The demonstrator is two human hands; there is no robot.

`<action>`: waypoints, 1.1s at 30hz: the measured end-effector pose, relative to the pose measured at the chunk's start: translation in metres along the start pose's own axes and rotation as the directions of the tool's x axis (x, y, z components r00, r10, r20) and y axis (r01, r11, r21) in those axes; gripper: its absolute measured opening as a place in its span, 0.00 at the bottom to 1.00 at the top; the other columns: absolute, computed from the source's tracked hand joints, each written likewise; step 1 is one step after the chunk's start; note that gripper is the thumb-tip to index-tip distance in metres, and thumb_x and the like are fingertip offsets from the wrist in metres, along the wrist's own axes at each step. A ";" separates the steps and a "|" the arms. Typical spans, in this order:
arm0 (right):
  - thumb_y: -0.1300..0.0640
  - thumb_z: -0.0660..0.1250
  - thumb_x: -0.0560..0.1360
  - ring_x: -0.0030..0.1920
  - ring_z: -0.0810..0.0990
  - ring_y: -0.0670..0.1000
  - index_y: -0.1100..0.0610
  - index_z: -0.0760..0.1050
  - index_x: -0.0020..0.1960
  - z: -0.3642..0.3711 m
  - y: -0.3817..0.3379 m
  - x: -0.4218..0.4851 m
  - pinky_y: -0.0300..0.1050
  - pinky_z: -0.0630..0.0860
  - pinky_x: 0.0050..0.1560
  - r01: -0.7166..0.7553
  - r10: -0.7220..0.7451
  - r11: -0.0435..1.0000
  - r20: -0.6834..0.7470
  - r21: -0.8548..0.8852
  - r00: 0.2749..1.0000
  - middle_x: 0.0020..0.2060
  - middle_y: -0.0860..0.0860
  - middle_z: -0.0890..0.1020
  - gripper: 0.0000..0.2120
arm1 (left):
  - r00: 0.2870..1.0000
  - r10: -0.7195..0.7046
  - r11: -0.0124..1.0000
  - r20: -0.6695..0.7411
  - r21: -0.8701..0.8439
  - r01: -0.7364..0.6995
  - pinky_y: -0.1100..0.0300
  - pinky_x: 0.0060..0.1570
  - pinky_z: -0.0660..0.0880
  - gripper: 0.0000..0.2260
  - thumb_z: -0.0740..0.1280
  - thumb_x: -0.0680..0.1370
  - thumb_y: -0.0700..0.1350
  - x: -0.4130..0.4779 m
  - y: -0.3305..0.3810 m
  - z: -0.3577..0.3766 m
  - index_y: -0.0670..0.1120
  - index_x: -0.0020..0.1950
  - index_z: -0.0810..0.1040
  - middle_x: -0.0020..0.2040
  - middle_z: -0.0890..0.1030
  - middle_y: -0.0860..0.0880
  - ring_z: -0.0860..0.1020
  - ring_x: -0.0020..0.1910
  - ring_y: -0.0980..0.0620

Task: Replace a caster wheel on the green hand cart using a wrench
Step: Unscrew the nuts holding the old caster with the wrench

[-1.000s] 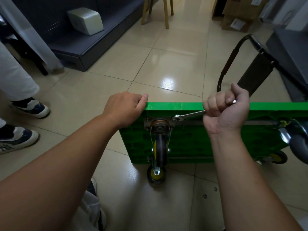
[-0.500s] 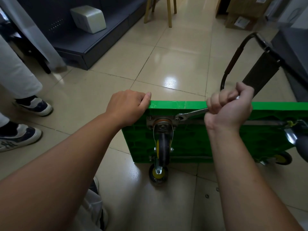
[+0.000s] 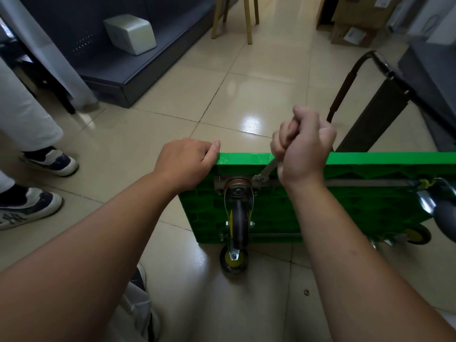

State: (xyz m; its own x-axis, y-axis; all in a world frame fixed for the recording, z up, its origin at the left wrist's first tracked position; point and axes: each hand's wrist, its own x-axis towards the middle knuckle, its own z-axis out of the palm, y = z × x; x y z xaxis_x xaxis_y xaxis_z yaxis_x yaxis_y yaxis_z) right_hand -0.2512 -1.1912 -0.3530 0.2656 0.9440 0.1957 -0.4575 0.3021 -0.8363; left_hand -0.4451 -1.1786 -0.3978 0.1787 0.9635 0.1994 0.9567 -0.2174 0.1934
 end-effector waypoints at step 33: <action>0.55 0.66 0.80 0.27 0.67 0.45 0.62 0.67 0.29 0.051 0.016 -0.018 0.42 0.68 0.32 0.298 0.076 0.705 0.486 -0.643 0.871 0.23 0.52 0.68 0.24 | 0.992 -0.012 1.000 0.126 -0.004 0.012 0.53 0.36 0.60 0.17 0.53 0.85 0.51 -0.006 0.007 -0.021 0.47 0.42 0.74 0.35 0.74 0.49 0.68 0.32 0.48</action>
State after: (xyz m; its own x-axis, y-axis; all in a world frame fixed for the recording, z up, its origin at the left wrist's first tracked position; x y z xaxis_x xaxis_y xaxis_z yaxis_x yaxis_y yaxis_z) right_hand -0.3069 -1.1961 -0.3440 -0.2158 0.9092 0.3560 0.3025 0.4089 -0.8610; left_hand -0.4438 -1.1897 -0.3778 0.1949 0.9779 0.0750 0.9580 -0.2062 0.1994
